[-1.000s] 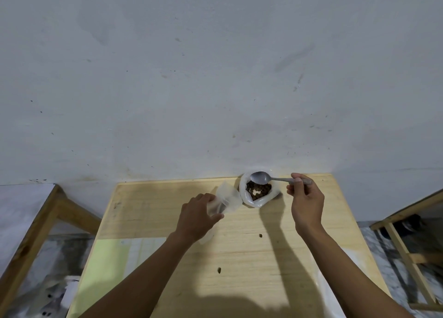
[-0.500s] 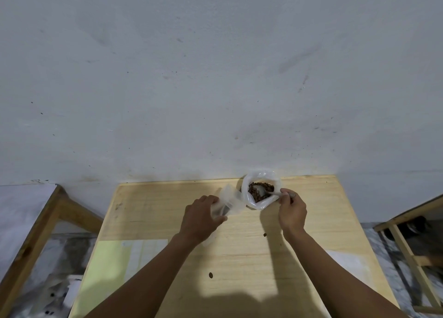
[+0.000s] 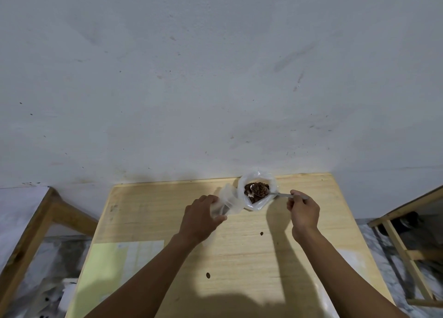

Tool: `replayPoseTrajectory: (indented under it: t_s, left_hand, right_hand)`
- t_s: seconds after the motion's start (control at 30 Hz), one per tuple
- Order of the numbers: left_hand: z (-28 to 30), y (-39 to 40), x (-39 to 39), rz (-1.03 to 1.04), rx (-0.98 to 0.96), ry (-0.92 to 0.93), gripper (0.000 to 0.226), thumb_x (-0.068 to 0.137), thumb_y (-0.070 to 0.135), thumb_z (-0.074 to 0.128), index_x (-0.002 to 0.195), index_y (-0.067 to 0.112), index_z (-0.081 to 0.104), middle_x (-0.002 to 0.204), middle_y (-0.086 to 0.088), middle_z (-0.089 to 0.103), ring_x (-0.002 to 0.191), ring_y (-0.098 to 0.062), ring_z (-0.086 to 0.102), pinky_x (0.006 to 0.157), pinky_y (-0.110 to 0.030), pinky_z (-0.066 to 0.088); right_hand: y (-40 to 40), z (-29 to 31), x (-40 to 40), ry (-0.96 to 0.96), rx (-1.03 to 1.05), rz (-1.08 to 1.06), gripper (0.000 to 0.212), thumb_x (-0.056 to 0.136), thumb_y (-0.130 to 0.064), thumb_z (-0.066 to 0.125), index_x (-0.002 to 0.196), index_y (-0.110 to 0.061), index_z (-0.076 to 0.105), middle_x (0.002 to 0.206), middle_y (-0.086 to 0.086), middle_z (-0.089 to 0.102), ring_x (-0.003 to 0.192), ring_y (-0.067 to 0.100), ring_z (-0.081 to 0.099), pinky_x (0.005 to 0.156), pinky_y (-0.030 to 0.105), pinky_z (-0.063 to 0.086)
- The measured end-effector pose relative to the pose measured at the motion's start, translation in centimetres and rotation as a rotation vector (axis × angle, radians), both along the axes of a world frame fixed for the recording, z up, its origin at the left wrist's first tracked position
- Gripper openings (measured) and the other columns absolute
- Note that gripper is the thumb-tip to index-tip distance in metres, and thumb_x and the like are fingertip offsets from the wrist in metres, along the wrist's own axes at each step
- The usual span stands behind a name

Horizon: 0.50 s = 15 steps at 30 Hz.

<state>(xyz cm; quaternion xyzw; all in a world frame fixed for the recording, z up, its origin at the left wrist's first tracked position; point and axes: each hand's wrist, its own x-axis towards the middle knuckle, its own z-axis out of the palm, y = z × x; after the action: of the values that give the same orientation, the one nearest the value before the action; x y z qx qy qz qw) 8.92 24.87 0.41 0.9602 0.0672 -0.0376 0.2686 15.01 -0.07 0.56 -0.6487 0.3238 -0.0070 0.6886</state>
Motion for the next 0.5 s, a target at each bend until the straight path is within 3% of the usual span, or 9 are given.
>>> replayPoseTrajectory:
  t_s: [0.3, 0.5]
  left_hand:
    - [0.3, -0.4, 0.8, -0.021, 0.024, -0.011, 0.055, 0.078, 0.05, 0.071, 0.124, 0.022, 0.057, 0.12, 0.007, 0.061, 0.106, -0.016, 0.058, 0.091, -0.035, 0.044]
    - [0.7, -0.3, 1.4, -0.027, 0.045, -0.009, 0.053, 0.078, 0.05, 0.07, 0.121, 0.023, 0.057, 0.115, 0.007, 0.062, 0.103, -0.017, 0.057, 0.089, -0.036, 0.044]
  right_hand:
    - [-0.4, 3.4, -2.3, -0.154, 0.055, 0.051, 0.021, 0.099, -0.006, 0.049, 0.101, -0.009, 0.07, 0.083, 0.004, 0.061, 0.073, 0.016, 0.056, 0.084, 0.033, 0.05]
    - [0.8, 4.2, -3.7, -0.252, 0.022, 0.167, 0.022, 0.101, -0.009, 0.05, 0.097, -0.014, 0.071, 0.081, 0.002, 0.065, 0.075, 0.016, 0.058, 0.083, 0.029, 0.053]
